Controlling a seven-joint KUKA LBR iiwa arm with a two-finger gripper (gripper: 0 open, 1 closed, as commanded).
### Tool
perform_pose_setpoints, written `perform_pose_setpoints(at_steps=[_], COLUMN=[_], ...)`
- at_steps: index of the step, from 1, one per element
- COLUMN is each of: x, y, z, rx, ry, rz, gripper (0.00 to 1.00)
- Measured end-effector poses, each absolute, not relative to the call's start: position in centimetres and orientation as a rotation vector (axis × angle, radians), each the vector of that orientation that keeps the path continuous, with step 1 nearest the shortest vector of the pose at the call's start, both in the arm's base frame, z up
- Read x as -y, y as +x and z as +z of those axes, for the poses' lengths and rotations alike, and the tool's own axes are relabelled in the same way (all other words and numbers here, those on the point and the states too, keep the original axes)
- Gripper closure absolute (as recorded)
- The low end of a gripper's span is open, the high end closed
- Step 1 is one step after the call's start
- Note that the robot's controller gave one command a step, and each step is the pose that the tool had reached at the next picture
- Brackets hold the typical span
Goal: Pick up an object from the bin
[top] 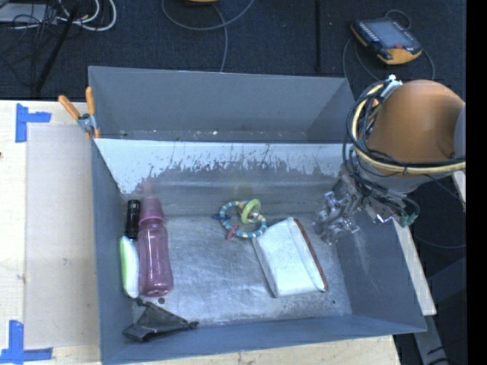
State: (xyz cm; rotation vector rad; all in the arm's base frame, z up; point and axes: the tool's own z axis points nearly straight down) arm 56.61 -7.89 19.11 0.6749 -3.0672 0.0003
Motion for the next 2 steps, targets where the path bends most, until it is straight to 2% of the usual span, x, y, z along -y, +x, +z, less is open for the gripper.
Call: perform_pose_setpoints(at_steps=[1,2], x=[5.05,5.07], y=[58.79,58.80], z=[14.45,14.46], rx=[3.117,3.118], ry=[0.385,0.384], rz=[-0.002,-0.002], gripper=[0.00,0.00])
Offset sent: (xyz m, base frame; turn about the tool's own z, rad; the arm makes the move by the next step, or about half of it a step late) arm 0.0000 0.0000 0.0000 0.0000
